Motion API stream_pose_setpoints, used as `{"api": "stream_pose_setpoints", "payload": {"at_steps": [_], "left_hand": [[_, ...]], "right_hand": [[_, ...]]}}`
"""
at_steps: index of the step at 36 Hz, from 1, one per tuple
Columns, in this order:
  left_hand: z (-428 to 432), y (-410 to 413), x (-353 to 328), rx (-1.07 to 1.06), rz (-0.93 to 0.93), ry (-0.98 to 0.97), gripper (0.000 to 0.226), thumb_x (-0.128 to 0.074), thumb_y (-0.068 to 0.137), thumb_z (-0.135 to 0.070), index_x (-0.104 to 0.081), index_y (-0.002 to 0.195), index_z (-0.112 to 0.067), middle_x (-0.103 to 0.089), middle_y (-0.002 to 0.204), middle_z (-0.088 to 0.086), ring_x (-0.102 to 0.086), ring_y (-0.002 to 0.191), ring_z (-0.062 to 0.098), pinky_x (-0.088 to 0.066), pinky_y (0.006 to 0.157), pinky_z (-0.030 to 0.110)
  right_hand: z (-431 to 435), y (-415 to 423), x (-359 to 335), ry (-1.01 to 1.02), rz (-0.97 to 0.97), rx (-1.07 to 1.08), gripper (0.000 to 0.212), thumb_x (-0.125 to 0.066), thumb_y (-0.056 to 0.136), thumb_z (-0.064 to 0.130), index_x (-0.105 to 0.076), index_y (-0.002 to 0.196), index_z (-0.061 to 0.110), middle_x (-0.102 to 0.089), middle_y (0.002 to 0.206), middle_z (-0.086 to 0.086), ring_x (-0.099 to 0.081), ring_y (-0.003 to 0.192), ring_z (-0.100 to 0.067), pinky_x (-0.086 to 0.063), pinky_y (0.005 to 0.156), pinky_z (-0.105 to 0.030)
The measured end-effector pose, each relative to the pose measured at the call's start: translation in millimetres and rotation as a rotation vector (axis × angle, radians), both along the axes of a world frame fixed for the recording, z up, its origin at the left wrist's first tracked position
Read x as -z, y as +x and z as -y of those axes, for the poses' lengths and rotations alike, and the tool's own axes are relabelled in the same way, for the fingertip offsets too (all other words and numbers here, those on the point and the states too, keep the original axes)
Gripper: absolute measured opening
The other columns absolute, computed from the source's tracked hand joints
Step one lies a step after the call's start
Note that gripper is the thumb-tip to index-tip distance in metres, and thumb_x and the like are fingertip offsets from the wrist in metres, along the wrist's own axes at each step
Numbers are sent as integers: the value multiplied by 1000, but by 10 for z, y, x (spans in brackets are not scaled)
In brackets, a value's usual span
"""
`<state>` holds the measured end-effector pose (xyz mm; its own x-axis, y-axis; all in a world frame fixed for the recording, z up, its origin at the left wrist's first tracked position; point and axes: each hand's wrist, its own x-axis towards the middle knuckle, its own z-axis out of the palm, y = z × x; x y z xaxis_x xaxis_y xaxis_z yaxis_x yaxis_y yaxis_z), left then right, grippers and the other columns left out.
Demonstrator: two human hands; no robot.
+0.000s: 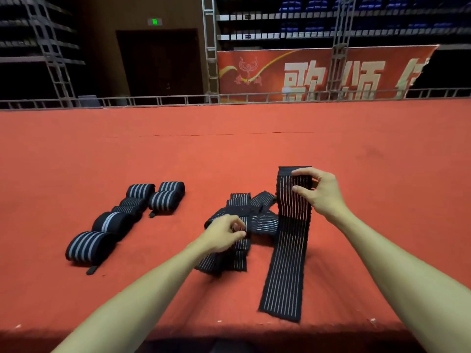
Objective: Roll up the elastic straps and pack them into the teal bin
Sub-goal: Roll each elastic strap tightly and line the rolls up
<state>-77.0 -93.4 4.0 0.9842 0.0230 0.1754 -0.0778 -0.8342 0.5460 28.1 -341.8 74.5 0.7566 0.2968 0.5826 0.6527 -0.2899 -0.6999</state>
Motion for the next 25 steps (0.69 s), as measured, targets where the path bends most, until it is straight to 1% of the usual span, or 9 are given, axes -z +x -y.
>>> {"api": "stream_pose_setpoints", "payload": {"at_steps": [3, 5, 7, 10, 12, 16, 18, 22, 25], "left_hand": [[-167, 220, -56, -69, 24, 33, 18, -63, 94, -24, -69, 109, -15, -61, 104, 2, -57, 88, 15, -43, 81, 24], [-247, 377, -81, -97, 28, 28, 19, -62, 95, -23, -69, 110, -14, -63, 110, 6, -59, 96, 16, -43, 86, 23], [-300, 515, -85, -128, 16, 37, 22, -62, 95, -22, -68, 113, -12, -62, 113, 8, -59, 103, 20, -39, 87, 22], [-345, 689, 8, -159, -52, 43, 28, -66, 92, -24, -65, 117, -10, -62, 118, 12, -58, 113, 25, -43, 94, 27], [-341, 735, 104, -163, -95, 62, 34, -67, 92, -26, -62, 121, -9, -62, 120, 13, -52, 119, 26, -42, 99, 31], [-332, 756, 251, -190, -91, 39, 41, -66, 92, -28, -57, 128, -10, -55, 121, 13, -47, 122, 24, -38, 104, 32], [-345, 749, 270, -217, -76, -28, 39, -68, 91, -29, -59, 124, -11, -56, 120, 13, -52, 118, 23, -41, 101, 31], [-418, 642, 274, -274, -43, -213, 33, -67, 92, -28, -59, 118, -11, -61, 110, 13, -65, 97, 33, -54, 81, 39], [-474, 448, 327, -231, -109, -325, 31, -67, 93, -21, -53, 118, -13, -57, 97, 3, -61, 66, 20, -58, 64, 34]], "right_hand": [[-31, 56, 124, 23, -14, -15, 38, -78, 77, -3, -70, 97, 28, -69, 95, 16, -64, 87, -4, -48, 81, -16], [-49, 96, 203, 34, -32, -25, 37, -78, 77, -3, -70, 97, 27, -70, 95, 15, -65, 87, -5, -49, 81, -19], [-67, 133, 278, 33, -45, -37, 37, -78, 77, -3, -71, 97, 27, -70, 96, 16, -64, 87, 0, -51, 82, -22], [-82, 202, 395, 37, -71, -43, 37, -78, 77, -3, -71, 96, 29, -71, 96, 16, -63, 85, 7, -50, 80, -17], [-86, 243, 476, 35, -84, -47, 39, -78, 77, -3, -70, 95, 31, -71, 96, 16, -63, 85, 8, -49, 79, -14], [-98, 296, 626, 17, -108, -55, 40, -78, 77, -4, -70, 95, 31, -70, 97, 17, -63, 85, 8, -49, 80, -14], [-111, 314, 676, 4, -111, -56, 41, -78, 77, -4, -70, 95, 31, -70, 97, 18, -63, 86, 9, -49, 81, -14], [-118, 294, 735, -14, -119, -60, 38, -78, 77, -3, -71, 96, 29, -70, 99, 18, -63, 88, 10, -48, 82, -12], [-117, 260, 770, -33, -115, -66, 36, -78, 77, -4, -71, 97, 25, -69, 99, 17, -62, 90, 13, -47, 83, -11]]}}
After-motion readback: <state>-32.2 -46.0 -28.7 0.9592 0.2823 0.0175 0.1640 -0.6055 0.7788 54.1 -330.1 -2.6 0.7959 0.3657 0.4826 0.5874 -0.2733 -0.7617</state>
